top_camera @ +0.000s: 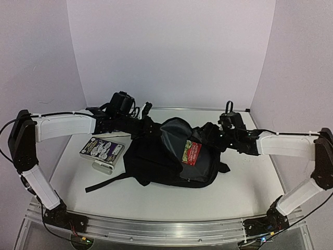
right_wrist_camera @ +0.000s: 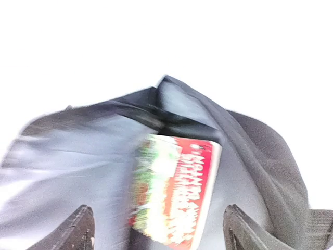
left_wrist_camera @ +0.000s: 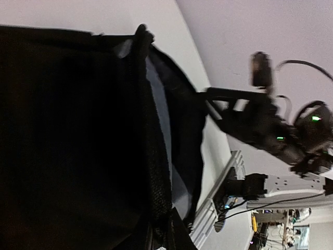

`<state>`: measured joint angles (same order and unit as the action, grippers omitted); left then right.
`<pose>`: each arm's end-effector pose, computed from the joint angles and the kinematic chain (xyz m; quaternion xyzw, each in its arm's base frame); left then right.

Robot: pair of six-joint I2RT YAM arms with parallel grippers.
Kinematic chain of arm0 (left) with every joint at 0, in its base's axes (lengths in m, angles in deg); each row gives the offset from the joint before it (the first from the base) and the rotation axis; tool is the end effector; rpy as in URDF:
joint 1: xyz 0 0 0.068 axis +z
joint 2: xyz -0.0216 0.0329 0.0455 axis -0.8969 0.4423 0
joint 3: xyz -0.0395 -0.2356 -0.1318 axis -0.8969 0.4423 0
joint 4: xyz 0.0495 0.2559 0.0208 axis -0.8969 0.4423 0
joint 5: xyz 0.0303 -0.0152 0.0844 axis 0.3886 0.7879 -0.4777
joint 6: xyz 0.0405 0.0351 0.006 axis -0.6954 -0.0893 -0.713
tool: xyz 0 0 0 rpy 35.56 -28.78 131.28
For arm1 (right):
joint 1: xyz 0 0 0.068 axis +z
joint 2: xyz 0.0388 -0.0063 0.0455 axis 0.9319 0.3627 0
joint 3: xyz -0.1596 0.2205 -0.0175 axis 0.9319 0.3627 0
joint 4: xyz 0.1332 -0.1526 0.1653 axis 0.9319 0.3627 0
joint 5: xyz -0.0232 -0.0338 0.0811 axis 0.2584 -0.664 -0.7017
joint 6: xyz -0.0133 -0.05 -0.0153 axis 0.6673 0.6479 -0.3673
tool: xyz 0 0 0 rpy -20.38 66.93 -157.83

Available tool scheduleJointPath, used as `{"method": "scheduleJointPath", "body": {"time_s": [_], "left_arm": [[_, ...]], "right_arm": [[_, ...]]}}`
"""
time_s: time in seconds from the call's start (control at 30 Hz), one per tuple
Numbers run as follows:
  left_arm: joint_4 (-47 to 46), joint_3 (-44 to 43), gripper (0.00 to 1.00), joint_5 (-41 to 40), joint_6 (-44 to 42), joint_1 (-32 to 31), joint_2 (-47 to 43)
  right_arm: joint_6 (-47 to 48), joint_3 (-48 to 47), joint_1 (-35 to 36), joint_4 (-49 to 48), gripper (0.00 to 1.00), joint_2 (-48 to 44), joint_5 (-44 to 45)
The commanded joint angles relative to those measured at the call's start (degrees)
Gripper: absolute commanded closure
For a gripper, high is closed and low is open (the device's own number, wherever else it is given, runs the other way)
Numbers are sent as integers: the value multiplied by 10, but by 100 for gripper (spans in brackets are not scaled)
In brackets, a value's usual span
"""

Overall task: Pack the student bag
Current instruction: Place the book in the student bag, then move the student bag to the center of the board.

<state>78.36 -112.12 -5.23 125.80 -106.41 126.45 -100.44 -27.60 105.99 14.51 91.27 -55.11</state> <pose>0.2732 -0.2763 0.2795 0.1524 0.8367 -0.4839 0.2062 0.2665 0.1998 0.2205 0.1208 0.8690 0.3122 0.3643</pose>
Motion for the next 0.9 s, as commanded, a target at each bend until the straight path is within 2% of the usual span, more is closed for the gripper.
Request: {"method": "scheduleJointPath", "body": {"time_s": [0.0,0.17,0.3,0.4,0.57,0.77,0.87], "left_arm": [[75,50,84,-95,15,4,-57],[128,81,51,-120,21,22,-79],[150,99,19,-128,16,52,-120],[169,114,6,-128,4,91,-159],[190,165,1,-111,12,210,-204],[109,279,0,-73,72,393,-248],[69,322,0,-68,90,454,-244]], "right_arm": [[19,16,1,63,16,-94,15],[23,30,1,84,10,-185,4],[41,18,1,99,7,-244,6],[54,2,1,109,6,-258,4],[67,-19,17,122,7,-230,-4],[68,-32,62,121,7,-184,20],[70,-44,78,120,7,-163,26]]}}
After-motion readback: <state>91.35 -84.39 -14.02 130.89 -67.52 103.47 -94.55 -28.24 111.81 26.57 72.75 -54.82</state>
